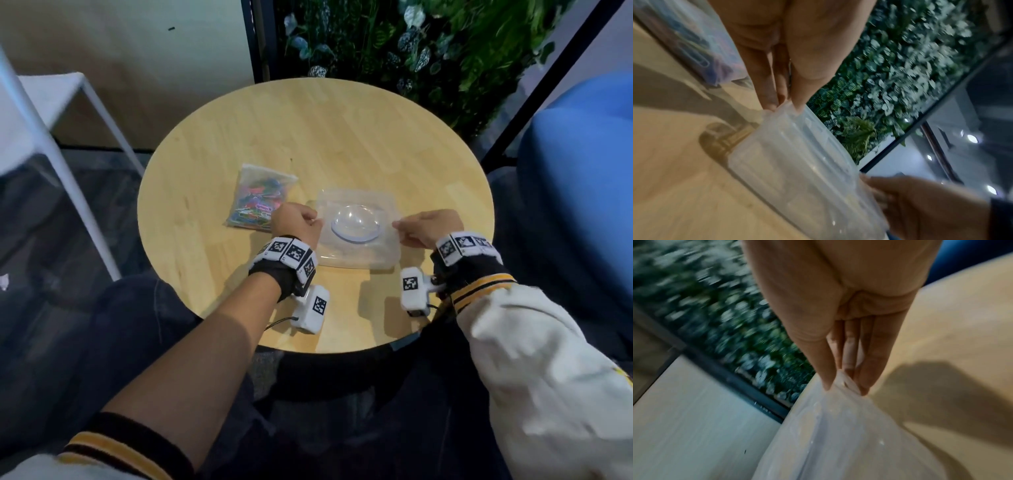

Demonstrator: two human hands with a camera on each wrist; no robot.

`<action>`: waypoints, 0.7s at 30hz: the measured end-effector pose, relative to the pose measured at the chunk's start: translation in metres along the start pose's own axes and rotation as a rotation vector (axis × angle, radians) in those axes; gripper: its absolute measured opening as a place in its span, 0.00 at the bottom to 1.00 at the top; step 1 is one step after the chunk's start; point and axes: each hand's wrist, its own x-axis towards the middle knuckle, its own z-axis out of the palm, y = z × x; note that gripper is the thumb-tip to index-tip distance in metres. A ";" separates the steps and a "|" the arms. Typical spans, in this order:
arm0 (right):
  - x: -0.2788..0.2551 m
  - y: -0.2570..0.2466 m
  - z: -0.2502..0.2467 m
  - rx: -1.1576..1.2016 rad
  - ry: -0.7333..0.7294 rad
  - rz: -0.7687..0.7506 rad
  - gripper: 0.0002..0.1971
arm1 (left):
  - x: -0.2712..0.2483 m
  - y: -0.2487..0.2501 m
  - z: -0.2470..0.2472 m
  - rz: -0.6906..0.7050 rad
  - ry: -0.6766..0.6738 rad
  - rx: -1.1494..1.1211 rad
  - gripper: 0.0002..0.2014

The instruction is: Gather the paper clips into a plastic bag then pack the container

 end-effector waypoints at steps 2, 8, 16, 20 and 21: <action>-0.006 0.006 -0.004 0.238 -0.071 0.040 0.09 | 0.004 -0.004 -0.004 -0.037 0.004 -0.037 0.09; -0.011 0.005 0.005 0.034 0.112 -0.092 0.09 | 0.005 -0.002 -0.007 -0.022 -0.056 -0.008 0.12; -0.025 0.005 0.021 -0.287 0.261 -0.308 0.09 | 0.001 -0.006 -0.006 0.005 -0.037 -0.041 0.10; -0.015 -0.027 0.014 -0.632 0.141 -0.211 0.11 | 0.010 -0.010 -0.011 -0.027 -0.104 -0.033 0.11; -0.014 -0.041 0.013 -0.688 0.150 -0.203 0.14 | 0.012 -0.009 -0.012 -0.031 -0.108 -0.014 0.11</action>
